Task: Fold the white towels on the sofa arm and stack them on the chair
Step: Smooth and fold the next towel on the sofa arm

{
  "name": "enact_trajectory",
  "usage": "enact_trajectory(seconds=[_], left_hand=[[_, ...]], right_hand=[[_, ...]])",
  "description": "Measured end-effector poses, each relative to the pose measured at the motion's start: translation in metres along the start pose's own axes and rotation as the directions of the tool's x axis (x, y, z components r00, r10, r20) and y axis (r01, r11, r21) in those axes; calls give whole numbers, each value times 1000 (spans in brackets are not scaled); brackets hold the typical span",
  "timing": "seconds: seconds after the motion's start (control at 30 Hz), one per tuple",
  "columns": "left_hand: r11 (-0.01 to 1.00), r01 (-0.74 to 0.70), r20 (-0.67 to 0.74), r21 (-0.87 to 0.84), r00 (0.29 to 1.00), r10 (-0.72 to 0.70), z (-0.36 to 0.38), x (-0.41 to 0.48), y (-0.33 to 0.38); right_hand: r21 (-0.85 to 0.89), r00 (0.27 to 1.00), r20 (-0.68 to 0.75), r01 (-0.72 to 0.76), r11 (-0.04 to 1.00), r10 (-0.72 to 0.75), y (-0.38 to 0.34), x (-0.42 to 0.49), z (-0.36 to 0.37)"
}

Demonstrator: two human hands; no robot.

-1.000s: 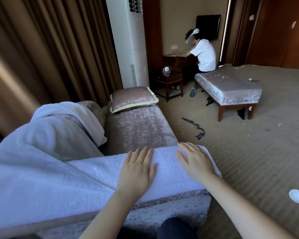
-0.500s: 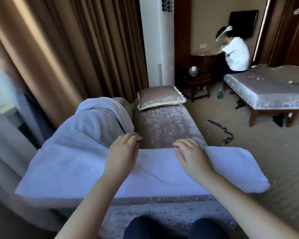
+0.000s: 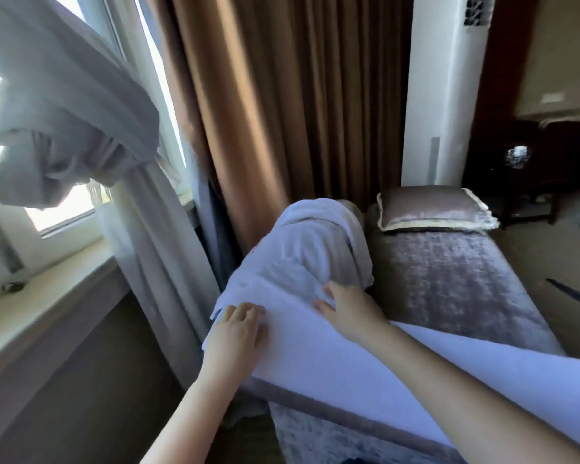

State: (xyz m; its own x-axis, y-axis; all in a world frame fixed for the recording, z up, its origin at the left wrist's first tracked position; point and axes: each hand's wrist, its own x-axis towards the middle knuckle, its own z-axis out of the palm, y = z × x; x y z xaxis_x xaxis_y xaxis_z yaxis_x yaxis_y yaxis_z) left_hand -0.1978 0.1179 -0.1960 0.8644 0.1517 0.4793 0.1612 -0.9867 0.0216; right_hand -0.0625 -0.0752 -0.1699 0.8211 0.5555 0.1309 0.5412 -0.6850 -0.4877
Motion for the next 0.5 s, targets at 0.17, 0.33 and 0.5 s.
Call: enact_trajectory(seconds=[0.17, 0.33, 0.5], left_hand=[[873, 260, 4, -412, 959, -283, -16, 13, -12], [827, 373, 5, -421, 913, -409, -23, 25, -31], [236, 554, 328, -798, 729, -601, -35, 28, -34]], right_hand=[[154, 944, -139, 320, 935, -300, -23, -8, -3], [-34, 752, -22, 658, 752, -659, -45, -42, 9], [-121, 691, 194, 721, 682, -696, -48, -60, 27]])
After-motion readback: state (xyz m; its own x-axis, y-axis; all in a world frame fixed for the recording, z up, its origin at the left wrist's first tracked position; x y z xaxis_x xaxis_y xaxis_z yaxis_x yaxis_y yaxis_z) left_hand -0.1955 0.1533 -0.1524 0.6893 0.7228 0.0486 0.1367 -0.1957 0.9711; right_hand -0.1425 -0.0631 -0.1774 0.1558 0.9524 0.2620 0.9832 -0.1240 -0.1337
